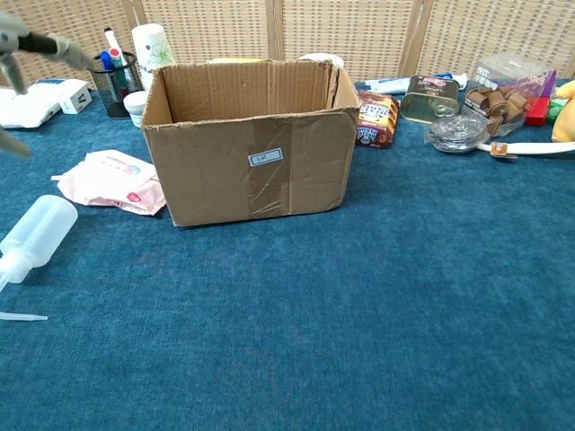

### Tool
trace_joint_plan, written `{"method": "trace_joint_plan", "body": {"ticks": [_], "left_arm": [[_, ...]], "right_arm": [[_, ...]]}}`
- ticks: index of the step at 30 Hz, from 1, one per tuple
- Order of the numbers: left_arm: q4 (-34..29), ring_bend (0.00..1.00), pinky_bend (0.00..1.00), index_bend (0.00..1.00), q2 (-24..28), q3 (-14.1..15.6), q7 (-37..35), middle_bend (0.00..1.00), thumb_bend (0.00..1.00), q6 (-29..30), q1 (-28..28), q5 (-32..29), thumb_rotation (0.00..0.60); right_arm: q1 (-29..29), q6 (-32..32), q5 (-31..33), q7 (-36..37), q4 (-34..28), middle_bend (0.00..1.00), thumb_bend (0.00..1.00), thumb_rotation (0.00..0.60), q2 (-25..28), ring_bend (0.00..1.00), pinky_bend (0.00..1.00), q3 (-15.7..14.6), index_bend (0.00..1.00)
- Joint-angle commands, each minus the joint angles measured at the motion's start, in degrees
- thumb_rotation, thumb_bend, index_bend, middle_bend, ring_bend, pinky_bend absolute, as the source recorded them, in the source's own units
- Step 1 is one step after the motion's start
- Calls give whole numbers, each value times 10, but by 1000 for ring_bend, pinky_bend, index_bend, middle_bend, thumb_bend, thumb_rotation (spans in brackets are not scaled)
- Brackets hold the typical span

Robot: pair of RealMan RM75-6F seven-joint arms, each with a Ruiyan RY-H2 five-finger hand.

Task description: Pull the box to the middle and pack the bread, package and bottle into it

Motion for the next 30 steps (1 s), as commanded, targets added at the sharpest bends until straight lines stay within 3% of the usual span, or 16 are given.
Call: {"method": "trace_joint_plan", "body": {"ticks": [1, 14, 30], "left_arm": [[47, 0, 264, 14, -23, 7, -18, 0, 62, -37, -3, -14, 600], [162, 0, 103, 9, -136, 5, 33, 0, 61, -62, -48, -69, 600], [259, 0, 92, 7, -244, -4, 92, 0, 61, -65, -94, -176, 600]], "right_arm": [[0, 0, 0, 0, -1, 127, 0, 600, 0, 102, 287, 0, 119], [0, -4, 8, 5, 4, 127, 0, 600, -1, 102, 288, 2, 120], [-1, -3, 13, 22, 6, 127, 0, 600, 1, 102, 288, 3, 121]]}}
